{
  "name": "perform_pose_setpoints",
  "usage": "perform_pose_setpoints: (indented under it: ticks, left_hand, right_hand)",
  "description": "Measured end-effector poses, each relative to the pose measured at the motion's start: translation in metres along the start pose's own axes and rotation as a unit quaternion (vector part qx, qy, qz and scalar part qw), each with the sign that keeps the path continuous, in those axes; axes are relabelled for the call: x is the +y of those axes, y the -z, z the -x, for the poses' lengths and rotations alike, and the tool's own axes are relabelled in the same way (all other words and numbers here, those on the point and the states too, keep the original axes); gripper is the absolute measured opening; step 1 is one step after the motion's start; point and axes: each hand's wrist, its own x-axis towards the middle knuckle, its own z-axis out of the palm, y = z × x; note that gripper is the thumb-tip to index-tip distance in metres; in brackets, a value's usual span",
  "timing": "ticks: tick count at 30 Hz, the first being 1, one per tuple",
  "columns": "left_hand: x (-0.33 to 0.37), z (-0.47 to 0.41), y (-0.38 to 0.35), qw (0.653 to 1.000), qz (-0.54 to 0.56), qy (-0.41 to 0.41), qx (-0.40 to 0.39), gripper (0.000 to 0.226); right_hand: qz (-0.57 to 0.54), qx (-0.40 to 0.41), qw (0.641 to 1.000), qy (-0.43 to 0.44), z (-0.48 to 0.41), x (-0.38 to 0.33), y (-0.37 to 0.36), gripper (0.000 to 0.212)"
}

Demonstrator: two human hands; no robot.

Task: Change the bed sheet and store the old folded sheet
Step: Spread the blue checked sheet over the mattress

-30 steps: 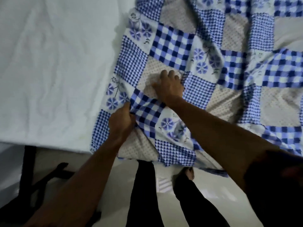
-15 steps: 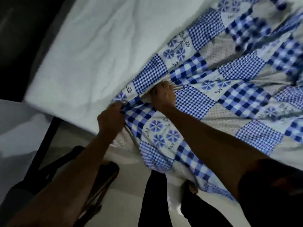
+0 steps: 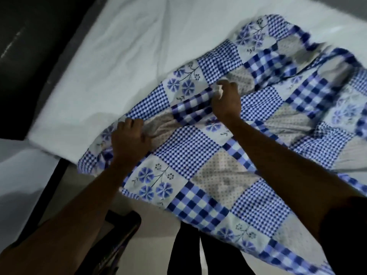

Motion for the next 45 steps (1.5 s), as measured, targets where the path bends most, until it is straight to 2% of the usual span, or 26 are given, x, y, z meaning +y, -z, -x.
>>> perform_pose_setpoints:
  ticks: [2, 5, 9, 11, 14, 17, 20, 22, 24, 27, 29, 31, 33, 36, 37, 39, 40, 42, 44, 45]
  left_hand:
    - [0.032, -0.028, -0.005, 0.999, 0.018, -0.023, 0.016, 0.022]
    - [0.076, -0.075, -0.019, 0.994, 0.077, -0.08, 0.011, 0.013]
    - [0.131, -0.148, -0.034, 0.984, 0.14, -0.054, -0.097, 0.039]
    - [0.157, -0.178, -0.042, 0.977, 0.154, -0.043, -0.141, 0.05]
    - [0.186, -0.213, -0.057, 0.973, 0.155, -0.04, -0.169, 0.065]
    - [0.195, -0.239, -0.076, 0.973, 0.115, -0.082, -0.183, 0.073]
    - [0.199, -0.26, -0.084, 0.97, 0.128, -0.142, -0.147, 0.052]
    - [0.206, -0.274, -0.088, 0.964, 0.127, -0.19, -0.134, 0.031]
    - [0.208, -0.287, -0.09, 0.96, 0.125, -0.217, -0.125, 0.024]
    - [0.193, -0.326, -0.086, 0.97, 0.167, -0.137, -0.107, 0.027]
    - [0.169, -0.362, -0.08, 0.98, 0.165, -0.069, -0.085, 0.033]
    - [0.132, -0.402, -0.068, 0.989, 0.132, -0.001, -0.069, 0.043]
    - [0.085, -0.431, -0.059, 0.989, 0.108, 0.089, -0.048, 0.046]
    - [0.029, -0.44, -0.047, 0.979, 0.11, 0.174, 0.003, 0.049]
    - [0.021, -0.435, -0.045, 0.981, 0.095, 0.166, 0.03, 0.052]
    - [0.026, -0.422, -0.043, 0.994, 0.062, 0.069, 0.063, 0.058]
    - [0.036, -0.416, -0.045, 0.997, 0.06, 0.001, 0.047, 0.058]
    - [0.059, -0.409, -0.055, 0.992, 0.066, -0.079, -0.072, 0.062]
    - [0.072, -0.41, -0.071, 0.975, 0.051, -0.069, -0.205, 0.075]
    - [0.073, -0.415, -0.076, 0.969, 0.037, -0.059, -0.235, 0.077]
  right_hand:
    - [0.022, 0.021, 0.999, -0.029, -0.032, 0.028, 0.024, 0.046]
    - [0.058, 0.001, 0.994, -0.092, -0.079, 0.058, 0.056, 0.063]
    - [0.155, -0.047, 0.979, -0.12, -0.125, 0.088, 0.078, 0.082]
    - [0.158, -0.04, 0.978, -0.132, -0.139, 0.097, 0.076, 0.071]
    - [0.173, 0.005, 0.982, -0.077, -0.15, 0.1, 0.069, 0.037]
    - [0.171, 0.001, 0.984, -0.042, -0.158, 0.102, 0.065, 0.027]
    - [0.179, 0.038, 0.982, -0.036, -0.158, 0.1, 0.067, 0.028]
    - [0.203, 0.083, 0.974, -0.059, -0.157, 0.096, 0.067, 0.03]
    - [0.18, 0.125, 0.971, -0.099, -0.162, 0.087, 0.063, 0.028]
    - [0.099, 0.172, 0.965, -0.172, -0.208, 0.05, 0.047, 0.024]
    - [0.001, 0.177, 0.97, -0.166, -0.259, 0.01, 0.029, 0.027]
    - [-0.178, 0.138, 0.965, -0.136, -0.307, -0.041, 0.007, 0.022]
    - [-0.274, 0.054, 0.958, -0.065, -0.342, -0.085, -0.019, 0.012]
    - [-0.275, -0.038, 0.958, 0.072, -0.34, -0.122, -0.031, 0.012]
    - [-0.252, -0.041, 0.963, 0.088, -0.331, -0.123, -0.029, 0.016]
    - [-0.138, 0.034, 0.984, 0.104, -0.307, -0.109, -0.026, 0.027]
    - [-0.077, 0.077, 0.99, 0.085, -0.292, -0.098, -0.022, 0.033]
    - [0.028, 0.116, 0.993, -0.004, -0.269, -0.07, -0.018, 0.05]
    - [0.092, 0.124, 0.983, -0.096, -0.254, -0.042, -0.01, 0.067]
    - [0.112, 0.121, 0.978, -0.131, -0.251, -0.028, -0.006, 0.07]
